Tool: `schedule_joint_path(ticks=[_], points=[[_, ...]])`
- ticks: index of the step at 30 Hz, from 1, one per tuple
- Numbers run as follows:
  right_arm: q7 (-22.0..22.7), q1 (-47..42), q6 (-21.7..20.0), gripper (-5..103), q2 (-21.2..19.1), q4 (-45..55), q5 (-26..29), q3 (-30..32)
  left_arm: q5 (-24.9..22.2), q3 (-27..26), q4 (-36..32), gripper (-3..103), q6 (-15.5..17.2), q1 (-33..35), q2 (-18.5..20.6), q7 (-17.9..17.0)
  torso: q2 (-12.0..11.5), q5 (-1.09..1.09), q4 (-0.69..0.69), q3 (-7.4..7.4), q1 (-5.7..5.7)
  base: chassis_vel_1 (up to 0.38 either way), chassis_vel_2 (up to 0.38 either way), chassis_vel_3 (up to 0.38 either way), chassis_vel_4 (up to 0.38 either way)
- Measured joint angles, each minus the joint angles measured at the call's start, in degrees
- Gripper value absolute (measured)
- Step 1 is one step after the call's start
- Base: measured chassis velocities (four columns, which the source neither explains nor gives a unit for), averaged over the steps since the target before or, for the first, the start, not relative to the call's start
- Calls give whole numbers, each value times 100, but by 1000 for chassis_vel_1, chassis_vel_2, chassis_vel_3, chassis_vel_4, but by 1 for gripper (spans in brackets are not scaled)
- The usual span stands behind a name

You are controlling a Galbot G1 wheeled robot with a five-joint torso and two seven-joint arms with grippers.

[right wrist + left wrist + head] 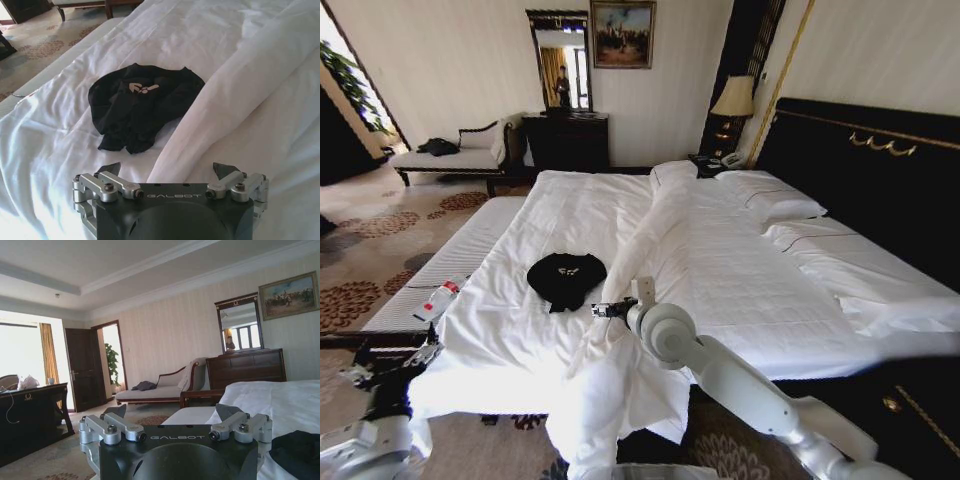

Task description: Fold the clothes on the bed.

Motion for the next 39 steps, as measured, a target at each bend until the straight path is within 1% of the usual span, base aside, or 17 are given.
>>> schedule_joint_path(ticks=[5, 8, 9, 11, 14, 15, 17, 18, 20, 22, 23, 27, 29, 33, 35, 37, 39], points=[[191, -92, 9, 100, 72, -209, -189, -89, -3, -12, 0, 100, -30, 14, 9, -2, 0, 1, 0, 0, 0, 0, 0, 0, 0], [207, -234, 17, 103, 40, -313, -542, -123, -5, -24, -10, 100, -40, 23, 36, -2, 0, 1, 0, 0, 0, 0, 0, 0, 0], [207, -279, 20, 99, 25, -312, -591, -123, -8, -25, -17, 100, -40, 22, 48, -2, 0, 1, -1, 0, 0, 0, 0, 0, 0], [206, -312, 21, 99, 13, -302, -616, -124, -9, -25, -21, 100, -40, 21, 54, -2, 0, 1, -1, 0, -1, 0, 0, 0, 0], [202, -429, 28, 83, -12, -237, -740, -163, -9, -12, -34, 100, -40, 18, 67, -2, 0, 1, -1, 0, -1, 0, 0, 0, 0], [202, -429, 28, 83, -12, -237, -740, -163, -9, -12, -34, 100, -40, 18, 67, -2, 0, 1, -1, 0, -1, 0, 0, 0, 0], [197, -470, 30, 72, -16, -222, -801, -185, -8, -4, -48, 100, -40, 20, 67, -2, 0, 1, 0, 0, -1, 0, 0, 0, 0], [193, -484, 31, 72, -24, -216, -835, -196, -8, -4, -58, 100, -40, 23, 68, -2, 0, 1, 0, 0, -1, 0, 0, 0, 0], [190, -488, 31, 66, -33, -213, -851, -203, -8, -6, -67, 100, -40, 28, 68, -2, 0, 1, 0, 0, -1, 0, 0, 0, 0], [158, -489, 33, 56, -57, -211, -891, -211, -14, -35, -83, 100, -44, 45, 67, -2, 0, 1, 0, 0, -1, 0, 0, 0, 0], [158, -489, 33, 56, -57, -211, -891, -211, -14, -35, -83, 100, -44, 45, 67, -2, 0, 1, 0, 0, -1, 0, 0, 0, 0], [-39, -491, 34, 33, -64, -203, -1064, -209, -31, -82, -99, 100, -60, 70, 67, -3, 0, 1, 0, 0, -1, 0, 0, 0, 0], [-62, -492, 35, 33, -65, -191, -1086, -208, -34, -85, -107, 100, -60, 72, 67, -4, 0, 1, 0, 0, -1, 0, 0, 0, 0], [-133, -509, 36, 13, -106, -129, -1139, -150, -35, -70, -120, 100, -60, 66, 63, -4, 0, 1, 0, 0, -1, 0, 0, 0, 0], [-158, -525, 37, 13, -122, -102, -1151, -115, -34, -61, -121, 100, -60, 61, 62, -4, 0, 1, 0, 0, -1, 0, 0, 0, 0], [-241, -585, 37, 4, -157, -11, -1172, 23, -25, -42, -121, 100, -60, 56, 59, -4, 0, 1, 0, 0, -1, 0, 0, 0, 0], [-367, -671, 37, 4, -211, 114, -1214, 204, -16, -25, -121, 100, -60, 52, 53, -5, 0, 2, 1, 0, -1, 0, 0, 0, 0]])
